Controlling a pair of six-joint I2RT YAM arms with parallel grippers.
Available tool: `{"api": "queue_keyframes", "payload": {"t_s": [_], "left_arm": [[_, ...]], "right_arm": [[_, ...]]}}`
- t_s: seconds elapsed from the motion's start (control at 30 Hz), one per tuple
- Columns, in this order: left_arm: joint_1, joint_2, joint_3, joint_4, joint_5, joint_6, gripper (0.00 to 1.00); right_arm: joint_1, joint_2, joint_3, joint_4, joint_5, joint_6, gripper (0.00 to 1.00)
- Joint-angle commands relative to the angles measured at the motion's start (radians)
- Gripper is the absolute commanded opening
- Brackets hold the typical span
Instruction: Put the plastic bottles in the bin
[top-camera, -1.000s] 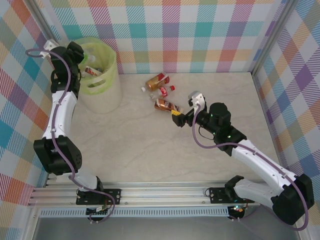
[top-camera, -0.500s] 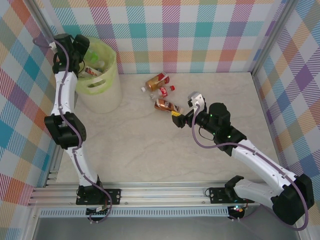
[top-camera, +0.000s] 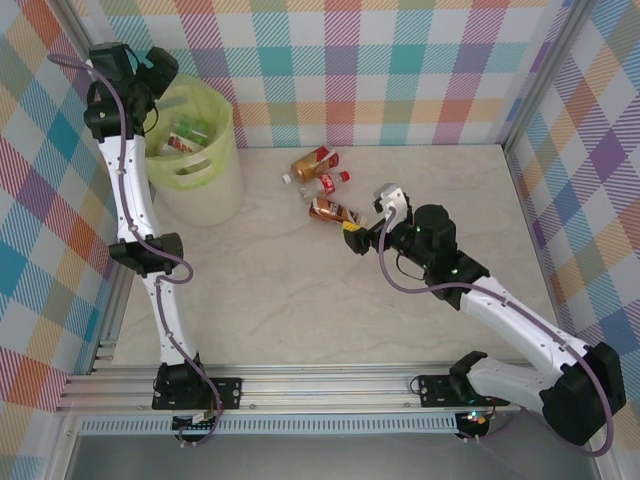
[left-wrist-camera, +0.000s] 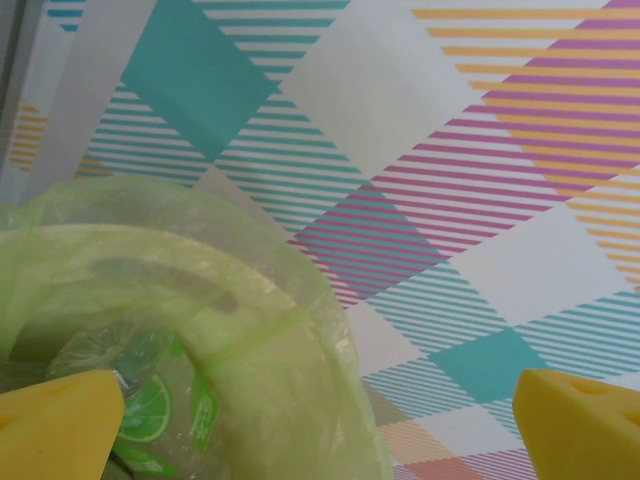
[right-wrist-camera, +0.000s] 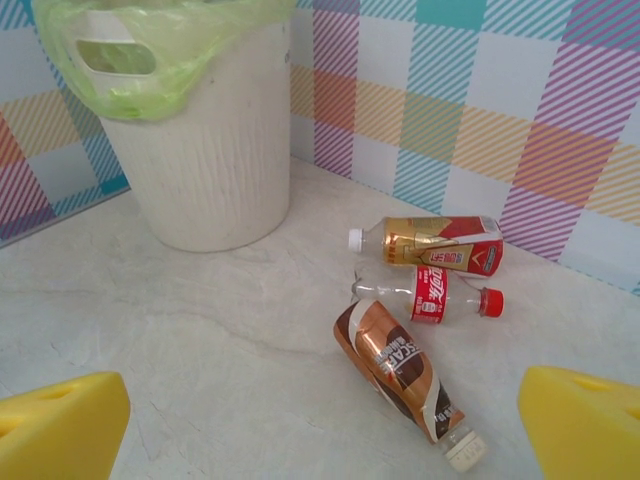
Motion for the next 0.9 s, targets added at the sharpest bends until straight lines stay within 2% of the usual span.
{"api": "queue_keyframes", "payload": {"t_s": [0.0, 0.2, 0.27, 0.4, 0.53, 0.67, 0.77, 0.87], "left_arm": [[-0.007, -0.017, 0.046, -0.081, -0.016, 0.055, 1.0], [-0.031, -0.157, -0.094, -0.047, -0.099, 0.126, 1.0], [-0.042, -0.217, -0.16, -0.046, -0.134, 0.178, 1.0], [-0.038, -0.322, -0.252, -0.062, -0.159, 0.204, 1.0], [-0.047, -0.447, -0.423, -0.007, -0.157, 0.215, 1.0], [-0.058, -0.63, -0.741, 0.123, -0.188, 0.236, 1.0], [-0.066, -0.759, -0.957, 0.222, -0.21, 0.252, 1.0], [-0.07, -0.842, -1.076, 0.254, -0.219, 0.262, 1.0]], "right_arm": [[0.001, 0.022, 0.033, 0.01, 0.042, 0.007, 1.0], [-0.007, 0.13, 0.047, 0.031, 0.101, 0.016, 0.99], [-0.032, 0.195, 0.073, 0.02, 0.068, 0.027, 1.0], [-0.126, 0.359, 0.185, -0.062, -0.103, 0.055, 1.0], [-0.166, 0.534, 0.314, -0.175, -0.221, -0.103, 1.0], [-0.221, 0.666, 0.408, -0.304, -0.349, -0.298, 1.0], [-0.261, 0.752, 0.486, -0.404, -0.403, -0.425, 1.0], [-0.286, 0.832, 0.574, -0.517, -0.422, -0.529, 1.0]]}}
